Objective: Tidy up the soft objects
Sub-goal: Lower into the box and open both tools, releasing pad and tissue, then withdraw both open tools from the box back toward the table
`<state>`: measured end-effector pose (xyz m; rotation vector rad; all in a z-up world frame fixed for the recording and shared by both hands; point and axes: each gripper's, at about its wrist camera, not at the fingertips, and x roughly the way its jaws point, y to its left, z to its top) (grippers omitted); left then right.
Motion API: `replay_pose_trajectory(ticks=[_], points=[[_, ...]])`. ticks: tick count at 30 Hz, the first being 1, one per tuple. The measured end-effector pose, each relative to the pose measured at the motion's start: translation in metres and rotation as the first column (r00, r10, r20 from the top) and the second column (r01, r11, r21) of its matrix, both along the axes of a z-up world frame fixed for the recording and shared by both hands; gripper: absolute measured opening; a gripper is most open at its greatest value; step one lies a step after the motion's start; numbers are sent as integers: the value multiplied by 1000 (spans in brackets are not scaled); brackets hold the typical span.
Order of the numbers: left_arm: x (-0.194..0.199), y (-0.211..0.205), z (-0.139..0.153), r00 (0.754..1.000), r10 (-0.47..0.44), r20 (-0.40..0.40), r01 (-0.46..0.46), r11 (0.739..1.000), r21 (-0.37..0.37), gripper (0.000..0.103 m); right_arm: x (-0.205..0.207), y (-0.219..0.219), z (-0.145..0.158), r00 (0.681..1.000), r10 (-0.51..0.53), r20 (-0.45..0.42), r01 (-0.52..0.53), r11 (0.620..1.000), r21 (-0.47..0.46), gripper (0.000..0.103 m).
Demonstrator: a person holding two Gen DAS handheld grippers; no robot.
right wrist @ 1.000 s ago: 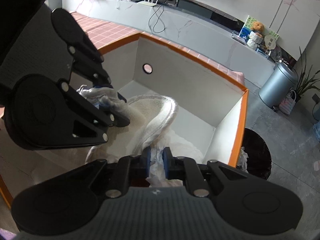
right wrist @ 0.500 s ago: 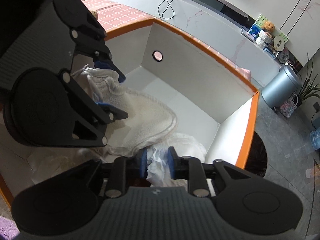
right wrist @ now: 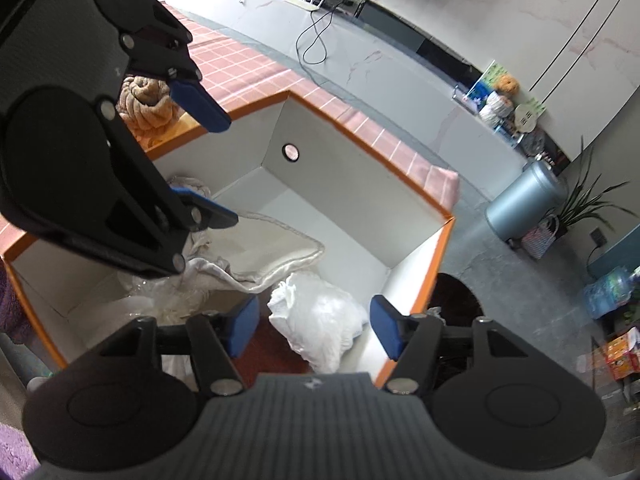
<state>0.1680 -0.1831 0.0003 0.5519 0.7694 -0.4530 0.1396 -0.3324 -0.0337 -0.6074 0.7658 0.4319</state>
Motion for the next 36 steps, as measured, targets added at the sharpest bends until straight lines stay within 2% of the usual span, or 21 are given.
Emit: replay_pose_trajectory(ticks=[5,7,8,14,19,28,36], points=[[-15,8,17,998,7,57,-4,999,-50,80,-18,2,15,998,-22,59,22,1000,-10,63],[-20,14,23,996,16,82,-10,997,-72,81,-29,5,19,994,-47,103,48,999,-3,70],[-23,17,26,996,21,91,-12,996,-91,81,-33,5,22,990,-63,130,62,998,9,77],[-40,44,38,987,71,141,-37,973,-229,80,-57,14,30,972,-139,191,116,985,126,78],[-55,70,43,978,127,166,-70,948,-309,81,-74,33,31,956,-195,218,148,965,215,79],[-79,123,37,954,255,158,-166,886,-433,81,-103,78,26,931,-263,253,171,927,334,81],[-94,173,25,914,390,112,-284,813,-509,81,-125,124,8,927,-220,305,118,940,321,81]])
